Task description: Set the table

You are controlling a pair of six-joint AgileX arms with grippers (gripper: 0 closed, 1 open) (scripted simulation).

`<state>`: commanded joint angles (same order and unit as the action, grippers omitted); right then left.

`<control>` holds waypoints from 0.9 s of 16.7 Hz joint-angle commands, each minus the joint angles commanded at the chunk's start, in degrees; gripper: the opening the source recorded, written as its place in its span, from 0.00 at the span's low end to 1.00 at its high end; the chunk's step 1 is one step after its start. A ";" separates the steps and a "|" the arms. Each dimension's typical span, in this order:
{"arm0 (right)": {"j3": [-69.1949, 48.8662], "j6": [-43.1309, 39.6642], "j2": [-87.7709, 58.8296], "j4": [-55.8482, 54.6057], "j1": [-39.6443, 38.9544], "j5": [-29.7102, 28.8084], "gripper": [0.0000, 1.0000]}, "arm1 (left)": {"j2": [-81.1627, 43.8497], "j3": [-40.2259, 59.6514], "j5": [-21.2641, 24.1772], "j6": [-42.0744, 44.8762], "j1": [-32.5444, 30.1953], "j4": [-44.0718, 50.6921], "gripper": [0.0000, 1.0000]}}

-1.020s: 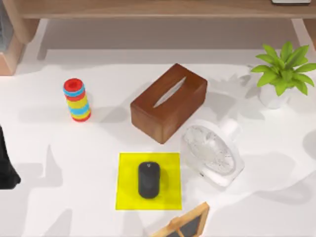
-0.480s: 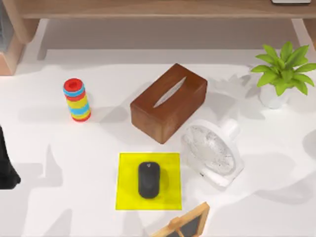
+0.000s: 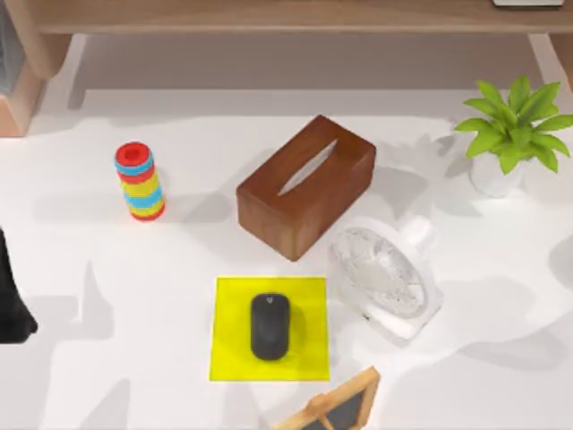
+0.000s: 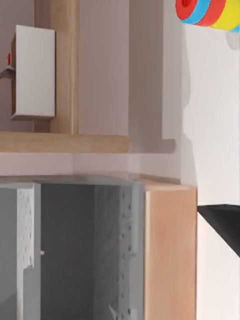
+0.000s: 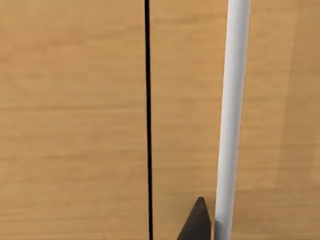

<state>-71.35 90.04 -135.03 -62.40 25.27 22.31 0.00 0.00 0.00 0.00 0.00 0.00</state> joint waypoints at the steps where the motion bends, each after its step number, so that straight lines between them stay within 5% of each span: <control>1: 0.00 0.00 0.00 0.00 0.00 0.00 1.00 | 0.00 0.00 0.00 0.00 0.00 0.00 1.00; 8: 2.08 -2.09 0.79 1.47 0.36 -0.89 1.00 | 0.00 0.00 0.00 0.00 0.00 0.00 1.00; 15: 16.06 -19.59 25.05 12.41 -3.24 -7.65 1.00 | 0.00 0.00 0.00 0.00 0.00 0.00 1.00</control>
<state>-55.29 70.45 -109.99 -49.99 22.03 14.66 0.00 0.00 0.00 0.00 0.00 0.00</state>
